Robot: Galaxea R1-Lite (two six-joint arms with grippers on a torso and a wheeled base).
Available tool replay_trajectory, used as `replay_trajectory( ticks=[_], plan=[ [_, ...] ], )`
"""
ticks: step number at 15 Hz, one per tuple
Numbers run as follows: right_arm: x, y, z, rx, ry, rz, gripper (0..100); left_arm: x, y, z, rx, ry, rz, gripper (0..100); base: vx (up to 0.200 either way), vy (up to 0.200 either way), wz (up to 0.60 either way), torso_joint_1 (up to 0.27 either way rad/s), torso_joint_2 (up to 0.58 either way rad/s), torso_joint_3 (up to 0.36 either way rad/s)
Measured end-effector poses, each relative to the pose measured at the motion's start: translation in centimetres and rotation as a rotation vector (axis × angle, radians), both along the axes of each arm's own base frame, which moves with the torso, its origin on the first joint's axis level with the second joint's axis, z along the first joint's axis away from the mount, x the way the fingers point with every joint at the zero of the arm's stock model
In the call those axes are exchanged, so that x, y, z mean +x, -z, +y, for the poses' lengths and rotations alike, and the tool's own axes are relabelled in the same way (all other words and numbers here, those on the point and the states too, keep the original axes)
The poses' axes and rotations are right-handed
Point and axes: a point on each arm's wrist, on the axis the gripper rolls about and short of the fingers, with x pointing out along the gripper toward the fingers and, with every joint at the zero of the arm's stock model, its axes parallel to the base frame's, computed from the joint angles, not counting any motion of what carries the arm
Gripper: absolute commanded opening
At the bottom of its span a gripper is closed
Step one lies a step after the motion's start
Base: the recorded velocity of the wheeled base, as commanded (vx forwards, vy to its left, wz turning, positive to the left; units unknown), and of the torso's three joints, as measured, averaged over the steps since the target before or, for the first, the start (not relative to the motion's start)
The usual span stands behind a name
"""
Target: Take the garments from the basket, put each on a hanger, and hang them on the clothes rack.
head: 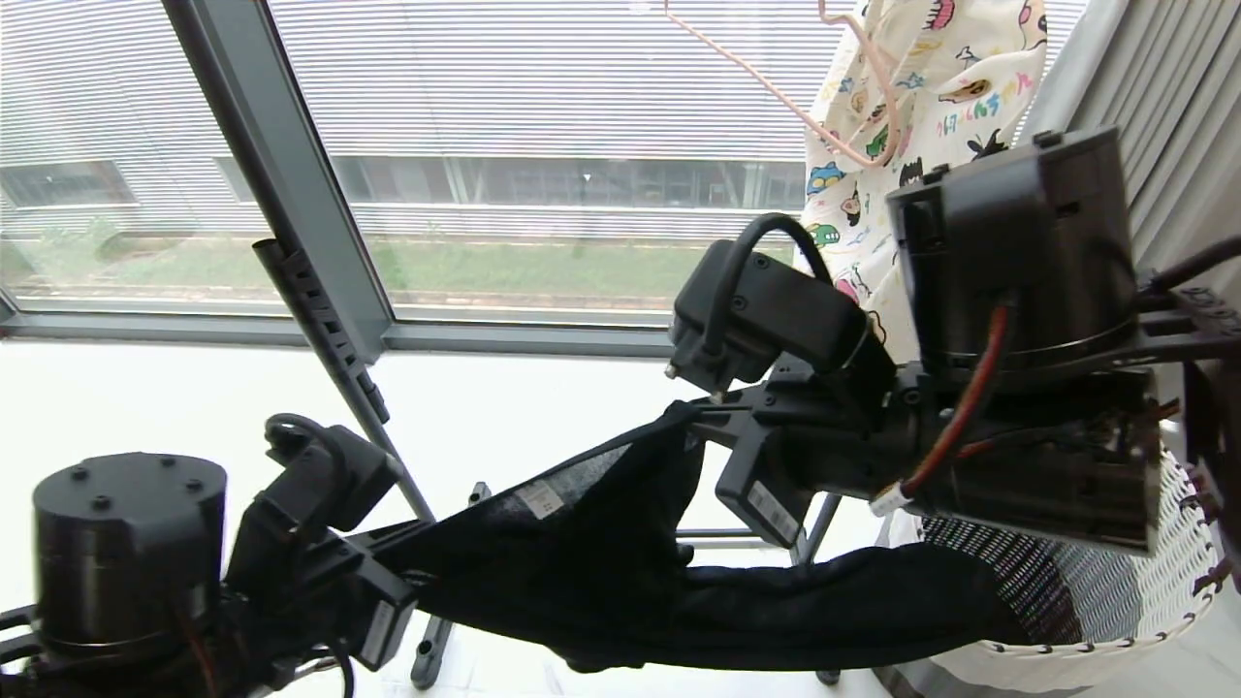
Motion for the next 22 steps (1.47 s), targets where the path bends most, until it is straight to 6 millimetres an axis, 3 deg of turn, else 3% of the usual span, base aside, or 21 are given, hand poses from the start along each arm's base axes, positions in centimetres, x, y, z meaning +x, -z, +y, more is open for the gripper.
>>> replay_trajectory(
  ticks=[3, 7, 13, 17, 20, 22],
  plan=[
    [0.9, 0.4, 1.4, -0.006, 0.007, 0.001, 0, -1.3, -1.8, 3.2, 0.002, -0.034, -0.059, 0, 0.0, 0.0, 0.0, 0.0, 0.0, 0.0],
    [1.1, 1.3, 0.3, -0.045, 0.033, 0.022, 0, -2.7, -4.9, 3.4, -0.024, 0.01, -0.109, 0, 0.0, 0.0, 0.0, 0.0, 0.0, 0.0],
    [-0.4, 2.4, -5.5, -0.115, 0.11, 0.057, 0, -4.5, -7.0, -0.4, 0.023, 0.301, -0.129, 0, 0.0, 0.0, 0.0, 0.0, 0.0, 0.0],
    [-1.1, 1.8, -9.3, -0.109, 0.175, 0.054, 0, -4.1, -7.7, -2.8, 0.086, 0.342, -0.152, 0, 0.0, 0.0, 0.0, 0.0, 0.0, 0.0],
    [-2.9, 2.3, -11.0, -0.152, 0.16, 0.073, 0, -3.4, -8.9, -4.9, 0.072, 0.399, -0.168, 0, 0.0, 0.0, 0.0, 0.0, 0.0, 0.0],
    [-5.1, 3.5, -11.6, -0.195, 0.08, 0.088, 0, -2.6, -9.9, -6.8, 0.063, 0.438, -0.18, 0, 0.0, 0.0, 0.0, 0.0, 0.0, 0.0]
  ],
)
